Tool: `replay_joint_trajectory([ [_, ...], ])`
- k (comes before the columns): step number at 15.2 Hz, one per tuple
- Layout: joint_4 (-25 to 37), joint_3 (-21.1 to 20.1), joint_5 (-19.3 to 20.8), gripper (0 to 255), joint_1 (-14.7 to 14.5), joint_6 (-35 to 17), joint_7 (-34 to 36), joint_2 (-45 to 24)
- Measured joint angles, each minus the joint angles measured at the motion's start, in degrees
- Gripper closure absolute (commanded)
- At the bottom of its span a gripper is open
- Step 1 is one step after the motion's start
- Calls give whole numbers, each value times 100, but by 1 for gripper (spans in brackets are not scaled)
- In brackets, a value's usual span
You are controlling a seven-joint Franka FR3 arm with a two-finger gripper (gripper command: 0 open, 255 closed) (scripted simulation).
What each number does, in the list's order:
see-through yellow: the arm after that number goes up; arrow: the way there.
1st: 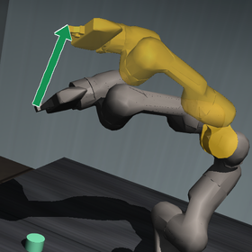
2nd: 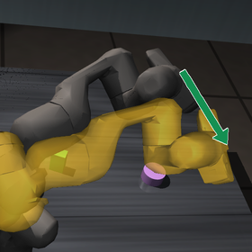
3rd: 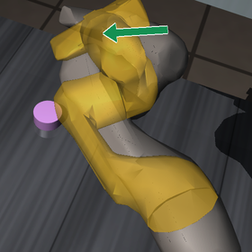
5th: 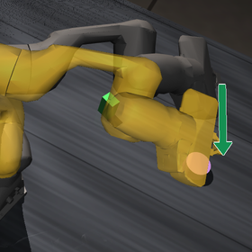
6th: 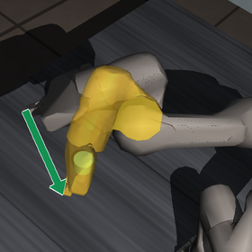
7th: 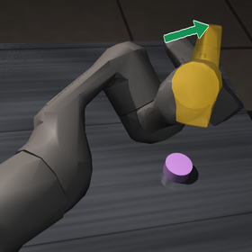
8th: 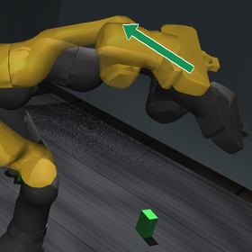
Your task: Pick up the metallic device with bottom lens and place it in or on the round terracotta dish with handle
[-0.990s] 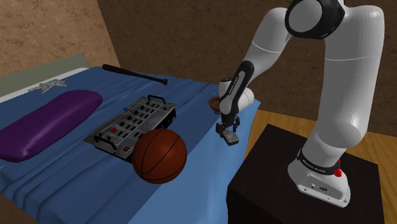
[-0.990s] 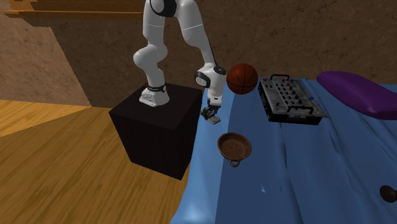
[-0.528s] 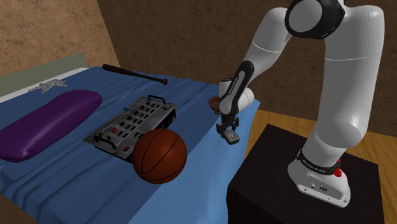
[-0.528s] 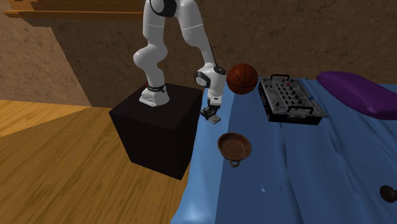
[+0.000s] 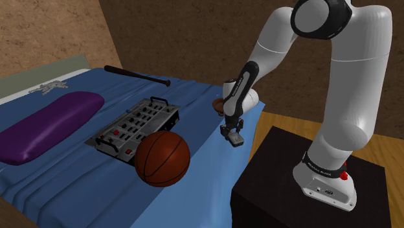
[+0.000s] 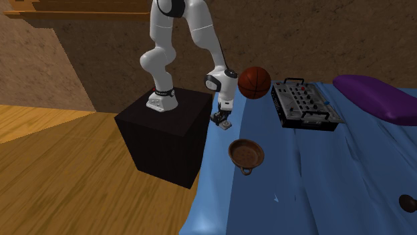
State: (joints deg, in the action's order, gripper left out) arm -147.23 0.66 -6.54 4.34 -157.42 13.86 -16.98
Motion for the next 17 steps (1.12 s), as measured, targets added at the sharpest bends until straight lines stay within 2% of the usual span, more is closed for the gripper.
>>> replay_joint_trajectory([
  [17,-125,110,262,255,-48,1354,221,1482],
])
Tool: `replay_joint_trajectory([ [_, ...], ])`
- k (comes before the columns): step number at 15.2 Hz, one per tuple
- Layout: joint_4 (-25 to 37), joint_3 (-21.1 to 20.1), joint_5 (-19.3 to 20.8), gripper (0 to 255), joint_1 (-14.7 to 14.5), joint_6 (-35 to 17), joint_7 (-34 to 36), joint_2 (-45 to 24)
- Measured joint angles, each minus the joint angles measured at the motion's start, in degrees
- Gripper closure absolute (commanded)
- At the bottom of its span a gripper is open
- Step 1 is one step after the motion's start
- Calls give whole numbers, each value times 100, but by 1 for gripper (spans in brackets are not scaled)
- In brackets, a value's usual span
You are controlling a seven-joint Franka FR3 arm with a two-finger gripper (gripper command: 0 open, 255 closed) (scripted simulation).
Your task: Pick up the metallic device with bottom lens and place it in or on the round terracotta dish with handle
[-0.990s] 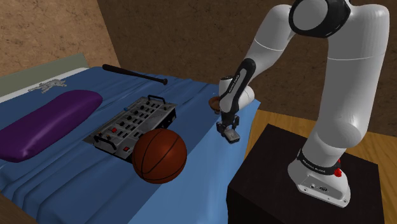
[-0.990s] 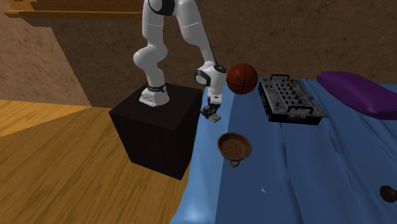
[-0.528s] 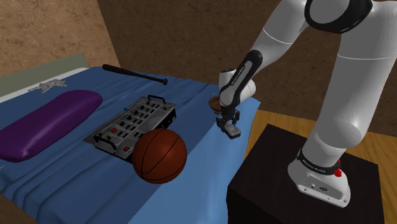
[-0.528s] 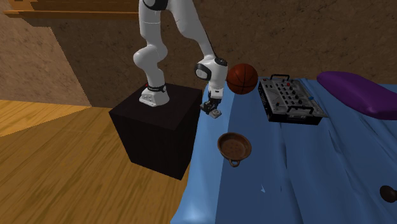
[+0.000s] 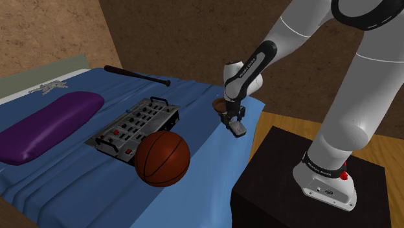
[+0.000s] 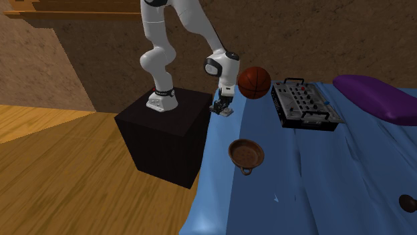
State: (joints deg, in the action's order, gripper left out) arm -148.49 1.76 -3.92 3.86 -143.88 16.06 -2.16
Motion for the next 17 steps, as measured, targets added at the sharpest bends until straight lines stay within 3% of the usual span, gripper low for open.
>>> replay_joint_trajectory([
  [7,142,42,80,255,39,552,6,408],
  [17,2085,464,69,255,552,1128,-906,-995],
])
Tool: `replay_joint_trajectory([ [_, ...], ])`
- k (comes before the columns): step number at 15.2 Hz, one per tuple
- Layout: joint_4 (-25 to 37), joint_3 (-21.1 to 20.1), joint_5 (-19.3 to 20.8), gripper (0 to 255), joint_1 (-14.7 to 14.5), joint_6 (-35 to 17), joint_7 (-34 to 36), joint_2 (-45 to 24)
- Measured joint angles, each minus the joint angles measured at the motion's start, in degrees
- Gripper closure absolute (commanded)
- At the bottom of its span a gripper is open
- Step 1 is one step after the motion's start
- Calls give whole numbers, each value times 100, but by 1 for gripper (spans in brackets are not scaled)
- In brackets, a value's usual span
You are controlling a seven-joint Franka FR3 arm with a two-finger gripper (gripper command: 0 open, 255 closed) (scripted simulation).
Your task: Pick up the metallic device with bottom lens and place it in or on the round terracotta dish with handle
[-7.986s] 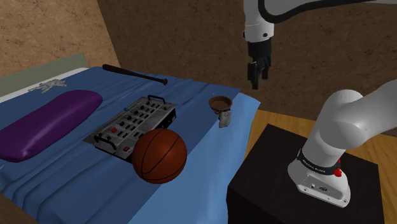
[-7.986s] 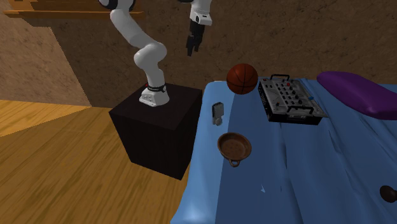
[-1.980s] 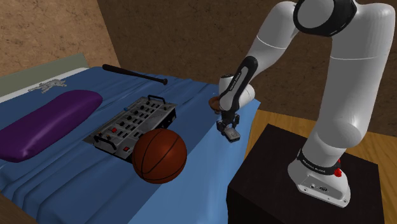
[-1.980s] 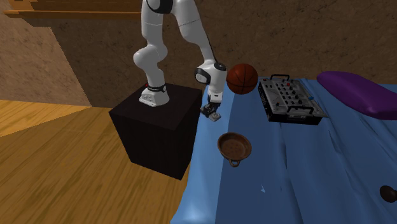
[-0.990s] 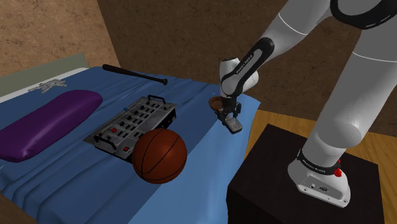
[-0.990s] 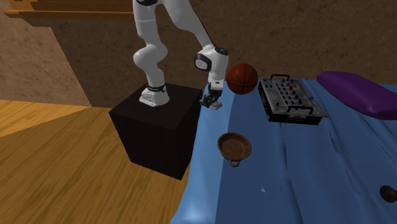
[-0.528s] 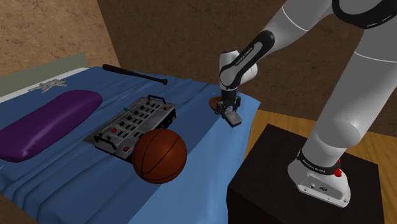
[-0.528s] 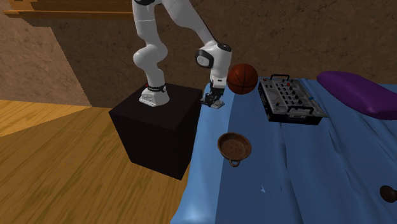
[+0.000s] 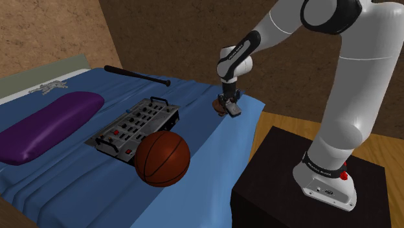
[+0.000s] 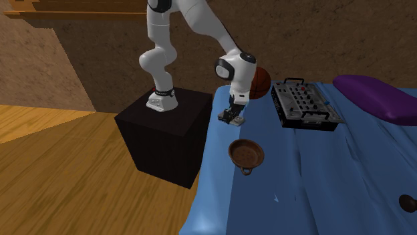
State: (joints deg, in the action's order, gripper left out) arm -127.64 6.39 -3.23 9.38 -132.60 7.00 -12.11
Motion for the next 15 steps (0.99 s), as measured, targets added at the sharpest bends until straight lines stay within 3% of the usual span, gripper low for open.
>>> replay_joint_trajectory([
  [12,3272,164,-189,255,676,1241,-799,-2064],
  [15,3436,155,-210,255,711,1216,-830,-2255],
])
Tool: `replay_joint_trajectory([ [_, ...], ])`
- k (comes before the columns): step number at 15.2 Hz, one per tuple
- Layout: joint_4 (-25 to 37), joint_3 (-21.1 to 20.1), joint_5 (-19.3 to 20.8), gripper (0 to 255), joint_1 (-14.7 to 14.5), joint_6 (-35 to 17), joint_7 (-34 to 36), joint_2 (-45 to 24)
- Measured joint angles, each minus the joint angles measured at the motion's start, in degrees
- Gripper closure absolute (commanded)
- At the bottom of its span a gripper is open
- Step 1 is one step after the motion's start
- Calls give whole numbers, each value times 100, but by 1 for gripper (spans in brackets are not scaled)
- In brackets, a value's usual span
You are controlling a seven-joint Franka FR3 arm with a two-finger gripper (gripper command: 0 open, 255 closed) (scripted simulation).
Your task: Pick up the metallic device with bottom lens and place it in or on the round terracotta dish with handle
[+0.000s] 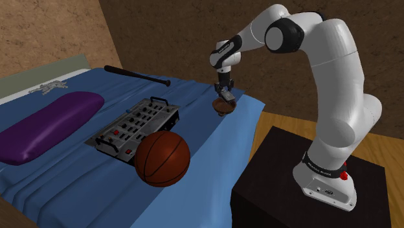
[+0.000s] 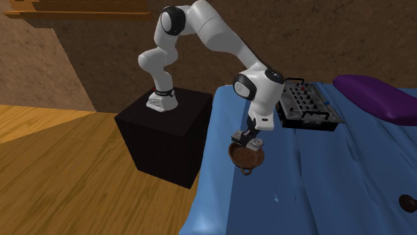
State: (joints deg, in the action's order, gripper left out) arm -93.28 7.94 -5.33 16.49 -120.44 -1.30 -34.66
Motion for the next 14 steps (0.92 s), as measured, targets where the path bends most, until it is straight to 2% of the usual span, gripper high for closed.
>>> replay_joint_trajectory([
  [10,-8,-53,-69,255,22,-513,-23,-507],
  [14,19,-59,-78,255,38,-567,-39,-590],
])
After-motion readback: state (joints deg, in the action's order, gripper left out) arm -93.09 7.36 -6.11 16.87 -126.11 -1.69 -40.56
